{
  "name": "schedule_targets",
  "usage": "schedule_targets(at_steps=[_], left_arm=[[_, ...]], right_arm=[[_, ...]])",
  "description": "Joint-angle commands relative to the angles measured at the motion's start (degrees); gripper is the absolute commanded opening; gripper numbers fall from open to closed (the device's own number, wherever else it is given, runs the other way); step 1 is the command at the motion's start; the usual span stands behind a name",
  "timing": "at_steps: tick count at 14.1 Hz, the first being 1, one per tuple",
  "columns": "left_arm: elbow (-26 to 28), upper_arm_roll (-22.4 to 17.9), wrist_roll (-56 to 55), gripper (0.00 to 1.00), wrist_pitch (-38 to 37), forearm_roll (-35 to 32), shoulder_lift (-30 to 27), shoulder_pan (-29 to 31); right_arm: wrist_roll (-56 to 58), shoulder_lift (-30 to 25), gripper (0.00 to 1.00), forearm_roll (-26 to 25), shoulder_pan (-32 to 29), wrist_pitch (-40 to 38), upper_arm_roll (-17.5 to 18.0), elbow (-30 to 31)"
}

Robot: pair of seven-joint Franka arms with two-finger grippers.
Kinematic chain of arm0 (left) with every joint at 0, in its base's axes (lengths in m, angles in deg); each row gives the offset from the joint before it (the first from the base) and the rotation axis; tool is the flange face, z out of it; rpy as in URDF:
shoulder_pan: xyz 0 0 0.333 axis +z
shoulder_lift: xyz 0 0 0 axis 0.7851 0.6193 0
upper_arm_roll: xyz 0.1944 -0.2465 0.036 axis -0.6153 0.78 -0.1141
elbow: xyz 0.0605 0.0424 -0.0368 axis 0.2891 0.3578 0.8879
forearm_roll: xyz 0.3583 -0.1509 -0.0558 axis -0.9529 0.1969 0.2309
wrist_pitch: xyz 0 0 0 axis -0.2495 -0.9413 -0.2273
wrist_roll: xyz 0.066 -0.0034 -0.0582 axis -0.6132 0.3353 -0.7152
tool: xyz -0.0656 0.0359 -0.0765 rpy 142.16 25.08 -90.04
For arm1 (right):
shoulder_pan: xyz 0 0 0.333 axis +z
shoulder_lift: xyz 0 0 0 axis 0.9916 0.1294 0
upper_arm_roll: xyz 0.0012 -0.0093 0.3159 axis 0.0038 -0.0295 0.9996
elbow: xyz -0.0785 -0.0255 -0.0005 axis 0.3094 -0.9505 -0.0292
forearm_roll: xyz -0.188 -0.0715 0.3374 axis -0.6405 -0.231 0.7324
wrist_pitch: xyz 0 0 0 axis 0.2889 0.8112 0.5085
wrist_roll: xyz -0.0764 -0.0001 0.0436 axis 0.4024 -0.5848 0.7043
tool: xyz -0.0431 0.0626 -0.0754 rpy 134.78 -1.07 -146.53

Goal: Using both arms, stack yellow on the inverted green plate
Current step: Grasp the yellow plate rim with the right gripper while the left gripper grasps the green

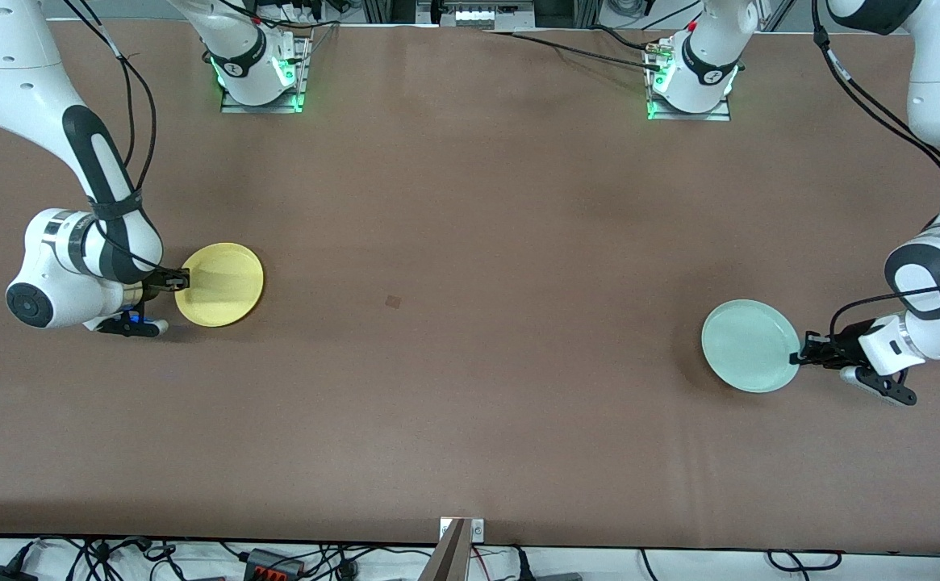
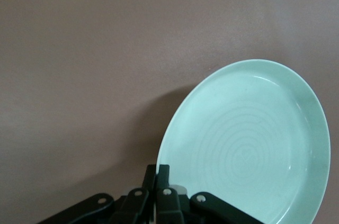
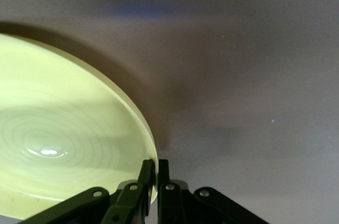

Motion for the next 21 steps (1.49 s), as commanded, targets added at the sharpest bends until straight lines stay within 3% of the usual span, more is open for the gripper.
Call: schedule_targets(at_steps=[1,4,8,12,14,19,21], left_arm=[[-1.0,-0.1,-6.2,0.01,-0.7,-11.8,-4.1,-4.3],[-1.0,-0.1,-11.5,0.01,-0.7,-18.7,-5.5,-7.3],[-1.0,-0.1,-16.6,0.01,-0.9,-26.2,-6.7,-10.7],[-0.9,-0.1,-27.0,0.01,-4.8,-39.6,-8.2,-17.1],[-0.9,-0.1,-36.4,0.01,-9.6,-46.7,-8.3,-20.9],[-0.9,-0.1,-62.1,0.01,-24.2,-62.1,-7.2,-36.7],[-1.2,-0.2,-72.1,0.01,-30.1,-65.2,-5.1,-42.4]], right_arm=[[2.3,0.8,0.0,0.1,-0.6,0.1,0.3,-0.1],[5.6,-0.3,0.0,0.3,-0.4,-3.2,0.8,-1.4],[6.6,-0.3,0.0,3.7,-0.4,-17.6,0.9,-13.2],[8.0,-0.9,0.0,6.5,0.0,-20.2,1.2,-16.6],[9.1,-1.0,0.0,8.6,0.4,-20.3,1.4,-18.1],[8.8,-1.1,0.0,9.2,4.4,-21.4,1.8,-24.4],[7.7,-0.8,0.0,13.5,5.4,-21.8,1.8,-24.5]])
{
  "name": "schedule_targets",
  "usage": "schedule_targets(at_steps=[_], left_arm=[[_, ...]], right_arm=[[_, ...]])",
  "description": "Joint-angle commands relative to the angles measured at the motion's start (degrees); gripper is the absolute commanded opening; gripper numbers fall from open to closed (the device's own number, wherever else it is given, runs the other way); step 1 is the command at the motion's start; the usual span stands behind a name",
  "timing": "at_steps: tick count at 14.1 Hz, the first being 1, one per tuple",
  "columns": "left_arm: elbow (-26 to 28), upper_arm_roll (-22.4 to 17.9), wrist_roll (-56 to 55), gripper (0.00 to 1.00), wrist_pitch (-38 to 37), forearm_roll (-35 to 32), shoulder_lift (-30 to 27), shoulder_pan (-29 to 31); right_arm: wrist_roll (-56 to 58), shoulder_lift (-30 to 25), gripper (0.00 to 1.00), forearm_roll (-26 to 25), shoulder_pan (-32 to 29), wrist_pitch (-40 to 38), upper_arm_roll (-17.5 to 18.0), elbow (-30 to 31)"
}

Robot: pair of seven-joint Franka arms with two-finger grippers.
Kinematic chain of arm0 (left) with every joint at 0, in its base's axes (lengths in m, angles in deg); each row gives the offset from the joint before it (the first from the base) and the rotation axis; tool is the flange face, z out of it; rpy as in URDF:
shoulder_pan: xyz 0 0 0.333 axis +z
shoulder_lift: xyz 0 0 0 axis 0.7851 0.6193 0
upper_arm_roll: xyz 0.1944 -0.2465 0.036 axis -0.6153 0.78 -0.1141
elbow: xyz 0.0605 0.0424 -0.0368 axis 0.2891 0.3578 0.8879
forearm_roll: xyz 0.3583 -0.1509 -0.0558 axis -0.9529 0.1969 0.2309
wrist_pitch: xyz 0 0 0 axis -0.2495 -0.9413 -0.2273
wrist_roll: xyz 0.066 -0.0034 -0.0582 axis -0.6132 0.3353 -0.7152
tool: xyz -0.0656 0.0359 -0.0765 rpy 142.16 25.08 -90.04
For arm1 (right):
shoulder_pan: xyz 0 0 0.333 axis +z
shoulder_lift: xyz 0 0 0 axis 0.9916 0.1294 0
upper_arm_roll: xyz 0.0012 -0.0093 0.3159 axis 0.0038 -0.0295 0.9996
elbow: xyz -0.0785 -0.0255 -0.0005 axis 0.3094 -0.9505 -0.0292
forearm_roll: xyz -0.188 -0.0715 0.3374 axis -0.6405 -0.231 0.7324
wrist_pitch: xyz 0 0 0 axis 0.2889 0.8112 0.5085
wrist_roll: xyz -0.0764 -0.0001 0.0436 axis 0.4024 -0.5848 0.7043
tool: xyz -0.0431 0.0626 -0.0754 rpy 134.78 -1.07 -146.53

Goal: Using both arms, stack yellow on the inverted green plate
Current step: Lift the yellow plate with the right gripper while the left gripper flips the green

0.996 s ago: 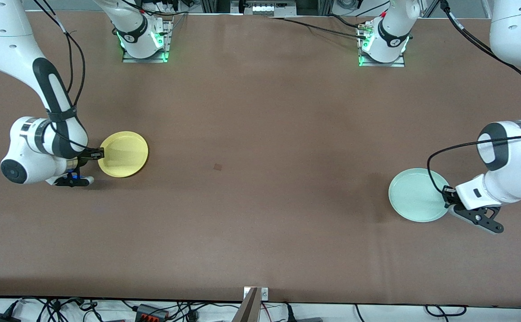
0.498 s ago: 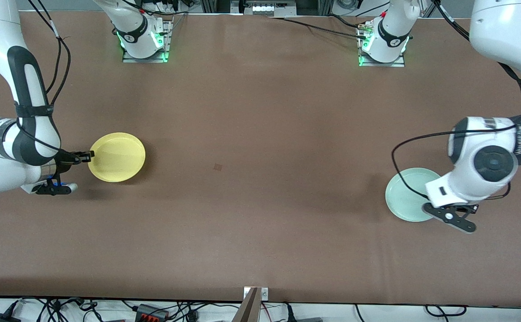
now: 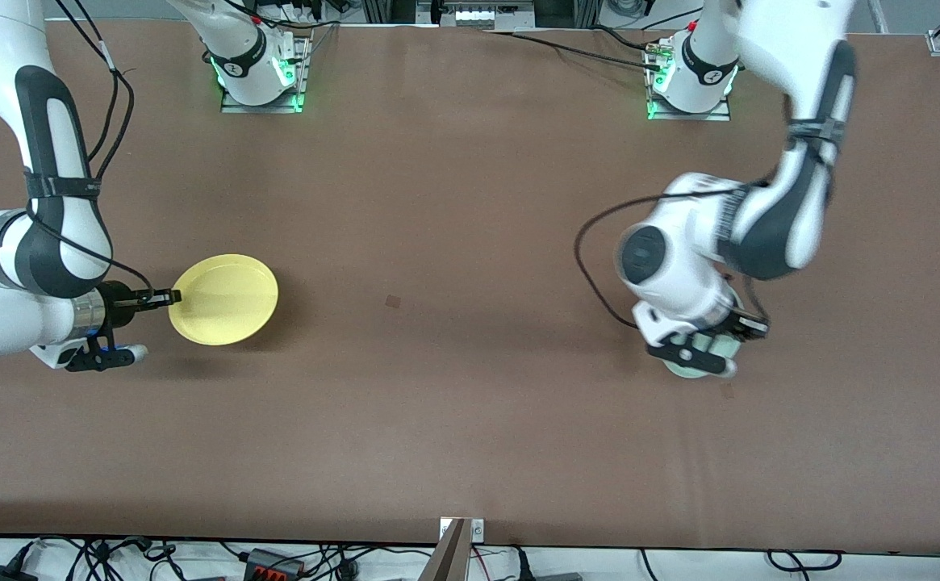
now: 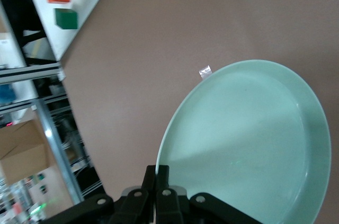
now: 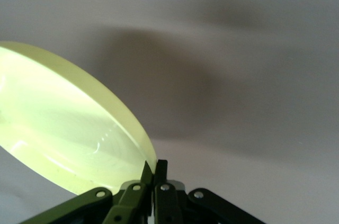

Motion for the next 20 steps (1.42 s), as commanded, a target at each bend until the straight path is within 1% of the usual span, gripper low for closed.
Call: schedule_targets(at_steps=[1,3,5,6,8,10,13,16,17,18,19,20], left_arm=[[-0.2,-1.0,-14.5,0.01,-7.3,-4.2,2.4,-6.7],[-0.1,-1.0,-20.6,0.01,-10.6,-7.2,3.1,-11.1],[-0.1,-1.1,-22.0,0.01,-13.8,-10.3,4.5,-14.9],[-0.2,-1.1,-23.5,0.01,-15.5,-11.7,5.6,-16.7],[-0.1,-0.9,-28.5,0.01,-16.3,-13.1,7.4,-20.4],[0.0,-0.9,-34.4,0.01,-16.5,-13.1,9.2,-24.0],[0.0,-0.9,-40.2,0.01,-16.5,-13.1,10.9,-26.8],[0.0,-0.9,-45.3,0.01,-16.3,-13.1,13.7,-28.2],[0.0,-0.9,-47.1,0.03,-16.2,-12.9,14.5,-28.3],[0.0,-0.9,-48.4,0.1,-16.0,-12.5,15.0,-28.7],[0.0,-0.9,-49.0,0.14,-15.8,-12.5,15.6,-28.9],[-0.1,-0.8,-49.0,0.37,-15.7,-12.5,16.1,-29.1]], right_arm=[[-0.5,0.2,0.0,5.5,0.8,-1.6,0.0,-0.9],[-0.6,0.3,0.0,7.7,0.8,-1.9,0.0,-0.8],[-1.0,0.9,0.0,11.1,0.7,-3.6,0.0,-0.8],[-2.0,1.1,0.0,12.0,0.7,-3.9,0.0,-0.8],[-3.9,1.1,0.0,13.1,0.8,-4.2,0.0,-0.8],[-4.1,1.2,0.0,13.2,1.3,-4.2,0.0,-0.8],[-4.9,1.2,0.0,13.3,1.7,-4.2,0.0,-0.8],[-4.2,1.6,0.0,13.0,1.3,-4.2,-0.4,-0.7],[-4.2,2.1,0.0,12.4,0.7,-4.2,-0.4,-0.6],[-3.5,2.2,0.0,12.4,0.6,-4.2,-0.4,-0.5],[-3.0,2.4,0.0,12.3,0.4,-4.2,-0.5,-0.5],[-2.8,2.5,0.0,12.3,0.2,-4.2,-0.5,-0.5]])
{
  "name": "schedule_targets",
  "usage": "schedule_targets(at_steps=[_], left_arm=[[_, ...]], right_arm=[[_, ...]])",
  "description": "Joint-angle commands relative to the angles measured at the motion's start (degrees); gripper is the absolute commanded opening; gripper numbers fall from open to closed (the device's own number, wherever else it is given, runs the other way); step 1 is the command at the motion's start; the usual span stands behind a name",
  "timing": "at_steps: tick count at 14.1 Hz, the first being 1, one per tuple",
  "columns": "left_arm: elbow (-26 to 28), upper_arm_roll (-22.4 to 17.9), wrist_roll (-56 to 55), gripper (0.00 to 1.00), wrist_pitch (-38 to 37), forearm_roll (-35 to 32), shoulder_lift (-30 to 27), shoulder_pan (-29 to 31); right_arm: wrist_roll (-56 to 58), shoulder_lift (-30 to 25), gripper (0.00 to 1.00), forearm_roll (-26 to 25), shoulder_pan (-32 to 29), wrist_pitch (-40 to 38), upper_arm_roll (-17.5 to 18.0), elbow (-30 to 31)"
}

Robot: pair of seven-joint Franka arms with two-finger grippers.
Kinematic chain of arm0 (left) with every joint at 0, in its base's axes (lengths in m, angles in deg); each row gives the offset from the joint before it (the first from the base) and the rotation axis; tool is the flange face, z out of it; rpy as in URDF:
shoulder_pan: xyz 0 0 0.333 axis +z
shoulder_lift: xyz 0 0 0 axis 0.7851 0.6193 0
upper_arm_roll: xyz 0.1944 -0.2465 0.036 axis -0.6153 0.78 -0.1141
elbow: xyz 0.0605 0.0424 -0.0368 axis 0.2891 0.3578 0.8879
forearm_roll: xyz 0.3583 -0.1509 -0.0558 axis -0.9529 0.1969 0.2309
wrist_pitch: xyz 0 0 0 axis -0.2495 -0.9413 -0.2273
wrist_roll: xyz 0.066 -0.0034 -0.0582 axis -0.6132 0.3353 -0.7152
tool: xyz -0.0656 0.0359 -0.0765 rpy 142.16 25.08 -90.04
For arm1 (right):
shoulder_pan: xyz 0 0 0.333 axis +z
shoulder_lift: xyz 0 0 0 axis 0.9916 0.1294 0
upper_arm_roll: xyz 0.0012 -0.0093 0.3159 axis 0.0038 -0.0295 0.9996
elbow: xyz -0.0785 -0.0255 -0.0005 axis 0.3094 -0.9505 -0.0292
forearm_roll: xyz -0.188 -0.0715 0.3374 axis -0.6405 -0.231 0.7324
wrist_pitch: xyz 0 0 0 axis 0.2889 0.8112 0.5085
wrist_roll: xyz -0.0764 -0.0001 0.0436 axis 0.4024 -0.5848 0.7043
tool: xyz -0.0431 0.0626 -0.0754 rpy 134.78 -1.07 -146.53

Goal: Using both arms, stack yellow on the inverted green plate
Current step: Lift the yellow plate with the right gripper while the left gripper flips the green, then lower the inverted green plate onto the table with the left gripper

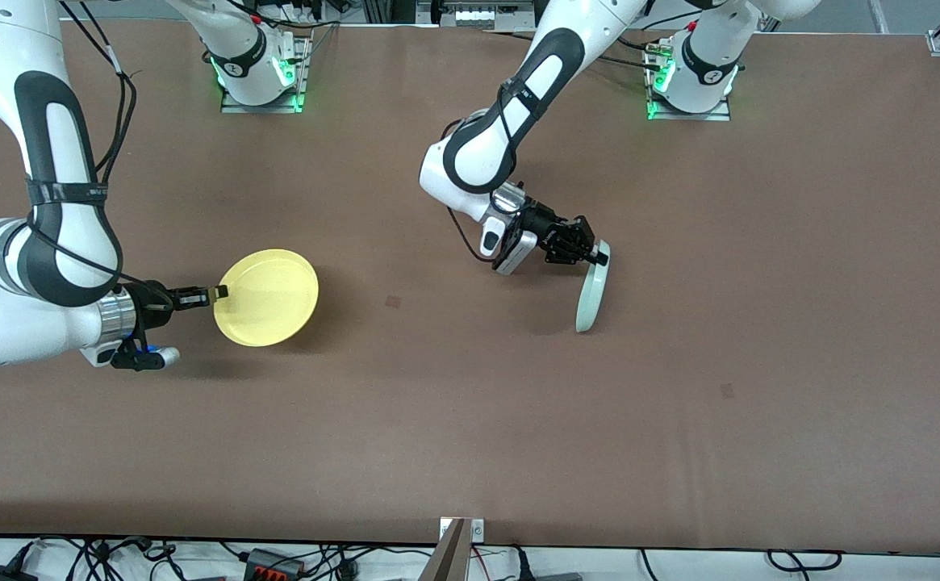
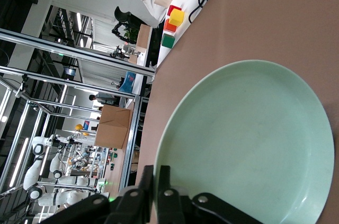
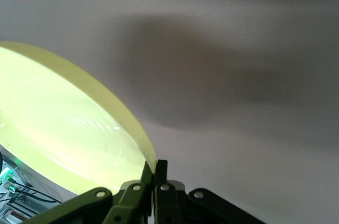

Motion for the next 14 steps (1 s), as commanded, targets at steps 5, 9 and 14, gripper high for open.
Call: schedule_targets(at_steps=[5,9,14], left_arm=[[-1.5,0.5,-2.8,1.0,15.4,5.2,2.4,-0.3],[-7.4,3.0,-2.8,1.0,16.2,11.6,0.1,-0.4],[-11.3,3.4,-2.7,1.0,21.3,28.9,-5.3,0.9]], right_arm=[[0.9,0.1,0.0,0.2,-0.6,-1.0,0.1,-0.6],[1.1,0.1,0.0,-1.5,-0.4,-0.9,0.1,-0.6],[2.5,0.3,0.0,-4.2,-0.5,-0.5,0.1,-0.5]])
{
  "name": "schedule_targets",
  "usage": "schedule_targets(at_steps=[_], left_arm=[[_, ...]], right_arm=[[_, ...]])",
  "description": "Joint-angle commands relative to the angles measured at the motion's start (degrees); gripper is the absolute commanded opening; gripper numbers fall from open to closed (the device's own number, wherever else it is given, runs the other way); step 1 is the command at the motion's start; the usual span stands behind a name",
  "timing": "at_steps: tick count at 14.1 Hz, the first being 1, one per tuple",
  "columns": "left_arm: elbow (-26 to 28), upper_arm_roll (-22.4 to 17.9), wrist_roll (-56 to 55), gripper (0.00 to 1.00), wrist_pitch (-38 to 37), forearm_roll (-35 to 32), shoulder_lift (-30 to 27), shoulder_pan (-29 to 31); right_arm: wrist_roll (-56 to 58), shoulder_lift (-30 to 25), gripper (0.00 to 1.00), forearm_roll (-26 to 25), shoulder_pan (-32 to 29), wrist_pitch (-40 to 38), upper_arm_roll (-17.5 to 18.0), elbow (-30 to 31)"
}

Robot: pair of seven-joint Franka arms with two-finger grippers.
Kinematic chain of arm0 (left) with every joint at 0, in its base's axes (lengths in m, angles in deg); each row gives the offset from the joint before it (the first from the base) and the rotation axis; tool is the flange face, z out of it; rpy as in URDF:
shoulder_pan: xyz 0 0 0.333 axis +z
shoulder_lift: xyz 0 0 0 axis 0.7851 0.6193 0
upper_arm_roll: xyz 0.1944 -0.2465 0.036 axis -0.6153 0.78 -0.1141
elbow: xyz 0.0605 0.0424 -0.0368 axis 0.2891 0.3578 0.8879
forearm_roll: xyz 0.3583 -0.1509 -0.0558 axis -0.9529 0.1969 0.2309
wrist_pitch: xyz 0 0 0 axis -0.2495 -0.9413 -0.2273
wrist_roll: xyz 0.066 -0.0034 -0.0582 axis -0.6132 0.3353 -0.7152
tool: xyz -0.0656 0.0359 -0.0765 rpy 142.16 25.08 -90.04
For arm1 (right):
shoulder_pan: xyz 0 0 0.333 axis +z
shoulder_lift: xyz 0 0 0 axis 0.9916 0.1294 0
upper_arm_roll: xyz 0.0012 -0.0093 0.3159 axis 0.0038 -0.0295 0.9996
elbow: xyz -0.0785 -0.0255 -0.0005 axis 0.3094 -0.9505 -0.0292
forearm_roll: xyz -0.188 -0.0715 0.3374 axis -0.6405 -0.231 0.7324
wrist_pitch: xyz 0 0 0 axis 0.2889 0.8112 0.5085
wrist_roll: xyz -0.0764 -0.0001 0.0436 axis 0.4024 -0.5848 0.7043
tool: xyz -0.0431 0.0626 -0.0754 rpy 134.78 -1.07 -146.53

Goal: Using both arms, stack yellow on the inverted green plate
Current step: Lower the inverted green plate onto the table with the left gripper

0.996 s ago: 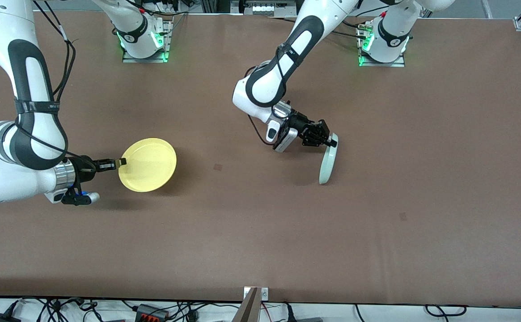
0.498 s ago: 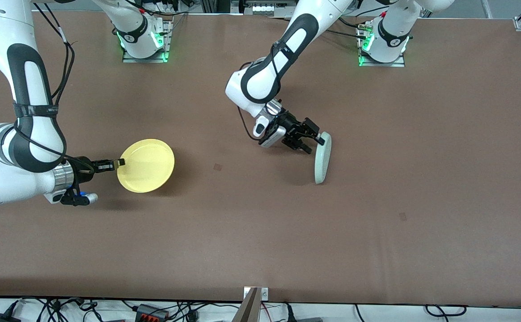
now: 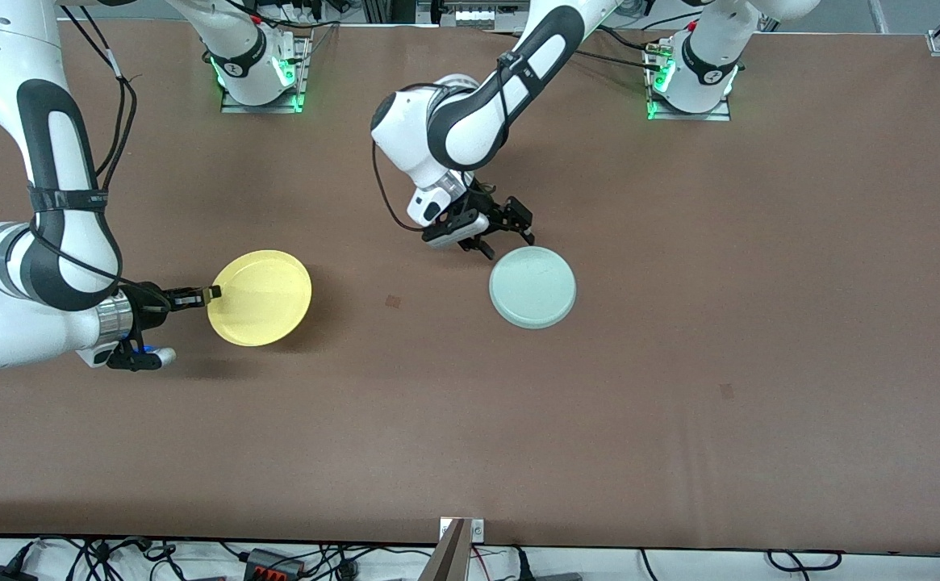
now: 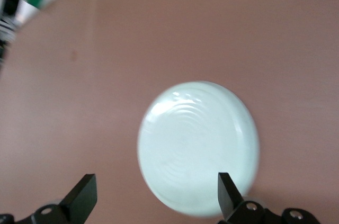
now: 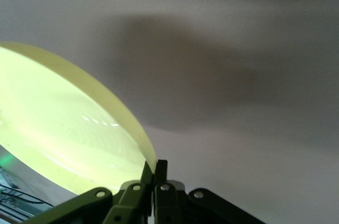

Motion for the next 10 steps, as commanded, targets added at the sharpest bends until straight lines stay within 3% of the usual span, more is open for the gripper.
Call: schedule_targets(at_steps=[1,5,7,10], left_arm=[[0.3,1.0,0.7,1.0,1.9,5.1,-4.5,3.0],[3.7,1.6,10.7,1.0,1.3,6.1,-9.9,10.9],[4.5,2.8,19.6,1.0,1.3,10.0,-13.2,17.1],[6.0,3.6,33.1,1.0,1.1,14.4,-17.6,25.7]], right_arm=[[1.5,-0.2,0.0,-0.9,0.1,-0.5,0.3,-0.5],[-2.6,-0.2,0.0,-0.1,4.4,-0.9,0.6,-0.7],[-6.8,0.1,0.0,5.0,7.9,-0.4,0.6,-0.7],[-15.2,1.7,0.0,8.6,14.0,2.1,0.6,-0.9]])
